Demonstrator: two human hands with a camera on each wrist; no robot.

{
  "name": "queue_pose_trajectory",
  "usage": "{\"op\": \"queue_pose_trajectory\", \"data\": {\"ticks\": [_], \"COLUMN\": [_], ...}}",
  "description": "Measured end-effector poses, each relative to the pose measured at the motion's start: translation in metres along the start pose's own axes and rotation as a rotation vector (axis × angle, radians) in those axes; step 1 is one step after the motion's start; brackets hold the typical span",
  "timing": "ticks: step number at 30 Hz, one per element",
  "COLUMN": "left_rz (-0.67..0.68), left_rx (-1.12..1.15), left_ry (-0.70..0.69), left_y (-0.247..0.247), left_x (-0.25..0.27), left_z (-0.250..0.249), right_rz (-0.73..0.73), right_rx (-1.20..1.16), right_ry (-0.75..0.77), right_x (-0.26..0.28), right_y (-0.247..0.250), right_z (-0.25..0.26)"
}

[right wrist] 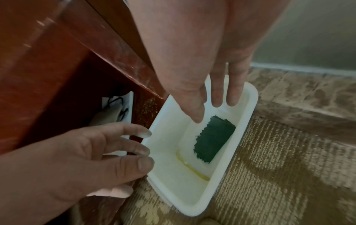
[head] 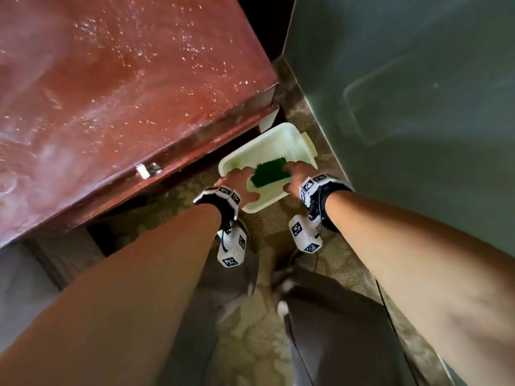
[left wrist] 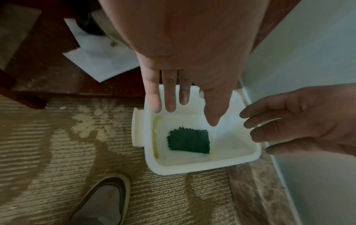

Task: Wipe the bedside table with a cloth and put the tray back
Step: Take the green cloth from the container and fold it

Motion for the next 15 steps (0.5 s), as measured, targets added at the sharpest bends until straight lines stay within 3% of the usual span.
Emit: {"op": "queue_pose_trajectory", "data": {"ticks": [6, 10, 15], "left_rz": [-0.018, 0.009, 0.061], "left_rx": [0.05, 0.069, 0.035], "left_ry": [0.055, 0.059, 0.044], "left_y": [-0.044, -0.069, -0.087], "left_x": [-0.082, -0.127, -0.17], "left_z": [0.024, 0.034, 0.035], "right_rz": [-0.002, 0.075, 0.106], "right_rx": [0.02, 0.168, 0.26], "right_ry": [-0.039, -0.085, -0.055], "right_x": [-0.084, -0.134, -0.161], "right_y": [-0.026, -0.051, -0.057], "right_z": [-0.025, -0.037, -0.036]}}
Point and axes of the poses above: each hand's wrist, its own x-axis away from the middle knuckle, its own y-axis out of the back of the hand, z = x × y, the point moved 8 cm from there along -x, towards the middle knuckle, and after that the axes turned 1 degree about z, right-handed, at the moved point
